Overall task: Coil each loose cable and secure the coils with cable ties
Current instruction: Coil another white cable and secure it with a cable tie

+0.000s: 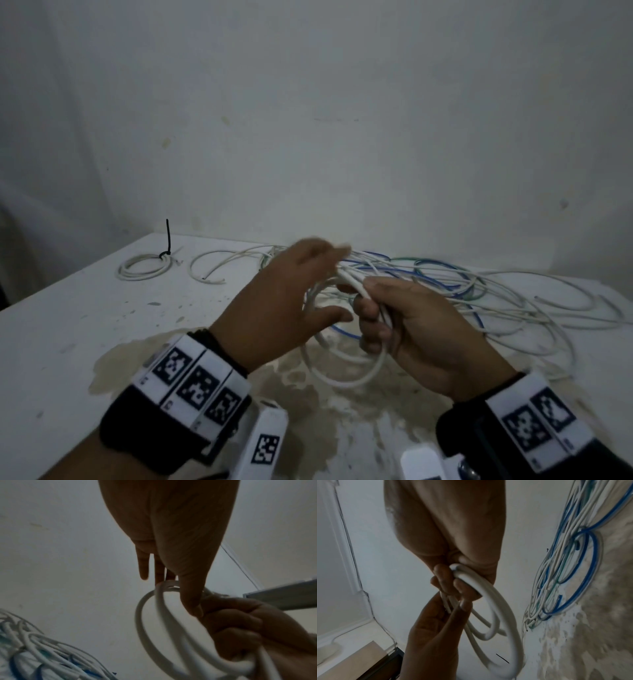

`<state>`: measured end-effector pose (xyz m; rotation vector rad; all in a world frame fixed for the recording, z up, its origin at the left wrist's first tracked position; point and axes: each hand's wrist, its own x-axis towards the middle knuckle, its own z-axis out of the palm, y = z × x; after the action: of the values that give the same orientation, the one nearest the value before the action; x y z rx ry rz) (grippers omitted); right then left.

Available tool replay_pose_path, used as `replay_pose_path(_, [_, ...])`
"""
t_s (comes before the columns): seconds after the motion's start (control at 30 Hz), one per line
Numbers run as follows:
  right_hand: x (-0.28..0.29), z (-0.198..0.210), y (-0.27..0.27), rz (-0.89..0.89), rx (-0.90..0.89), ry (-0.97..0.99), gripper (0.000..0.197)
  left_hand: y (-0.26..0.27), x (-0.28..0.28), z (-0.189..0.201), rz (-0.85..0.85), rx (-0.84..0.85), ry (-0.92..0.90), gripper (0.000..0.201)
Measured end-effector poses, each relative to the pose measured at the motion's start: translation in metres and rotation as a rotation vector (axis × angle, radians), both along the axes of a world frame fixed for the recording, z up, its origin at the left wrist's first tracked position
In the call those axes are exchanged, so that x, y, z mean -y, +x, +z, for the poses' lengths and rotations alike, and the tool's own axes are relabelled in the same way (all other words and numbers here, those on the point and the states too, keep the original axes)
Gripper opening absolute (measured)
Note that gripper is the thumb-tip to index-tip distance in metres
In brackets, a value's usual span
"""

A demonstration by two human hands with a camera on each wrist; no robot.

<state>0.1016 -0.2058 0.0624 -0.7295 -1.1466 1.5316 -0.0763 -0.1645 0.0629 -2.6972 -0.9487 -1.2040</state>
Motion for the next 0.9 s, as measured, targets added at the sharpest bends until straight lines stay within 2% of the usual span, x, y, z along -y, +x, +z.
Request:
replay_pose_path(0.07, [0.002, 0.002, 0.000, 0.020, 0.024, -0.030, 0.016, -0.001, -0.004, 0.000, -0.028, -0.038, 0.036, 0.045])
replay_pose_path(0.13, [0.003, 0.002, 0.001, 0.013, 0.078, -0.054, 0.025, -0.001, -0.004, -0.001, -0.061, 0.001, 0.023, 0.033])
replay_pose_path(0.2, [0.005, 0.002, 0.002, 0.006, 0.137, -0.061, 0.032, 0.002, 0.000, -0.004, -0.101, 0.016, -0.102, 0.033])
replay_pose_path(0.3, [0.006, 0.000, 0.001, -0.054, 0.219, -0.011, 0.027, 0.007, 0.008, -0.007, -0.179, 0.137, -0.424, 0.016])
replay_pose_path(0.37, [0.006, -0.003, 0.000, -0.134, 0.257, 0.063, 0.020, 0.011, 0.012, -0.012, -0.200, 0.253, -0.558, 0.022])
replay_pose_path(0.43, [0.005, -0.005, 0.000, -0.247, 0.372, 0.181, 0.012, 0.013, 0.012, -0.016, -0.179, 0.412, -0.646, 0.022])
replay_pose_path(0.53, [0.006, -0.008, 0.002, -0.326, 0.559, 0.369, 0.018, 0.013, 0.011, -0.022, -0.132, 0.624, -0.764, 0.024])
replay_pose_path(0.6, [0.007, -0.010, 0.001, -0.389, 0.622, 0.478, 0.029, 0.013, 0.011, -0.023, -0.181, 0.684, -0.866, 0.027])
replay_pose_path(0.7, [0.007, -0.012, 0.002, -0.476, 0.681, 0.567, 0.030, 0.010, 0.013, -0.018, -0.324, 0.702, -1.050, 0.027])
replay_pose_path(0.77, [0.007, -0.013, 0.004, -0.488, 0.751, 0.607, 0.028, 0.003, 0.012, -0.013, -0.359, 0.652, -1.137, 0.029])
replay_pose_path(0.83, [0.007, -0.015, 0.005, -0.513, 0.830, 0.642, 0.021, -0.004, 0.010, -0.006, -0.328, 0.542, -1.134, 0.034])
replay_pose_path(0.9, [0.006, -0.017, 0.006, -0.528, 0.879, 0.680, 0.022, -0.007, 0.010, -0.001, -0.220, 0.354, -1.040, 0.049])
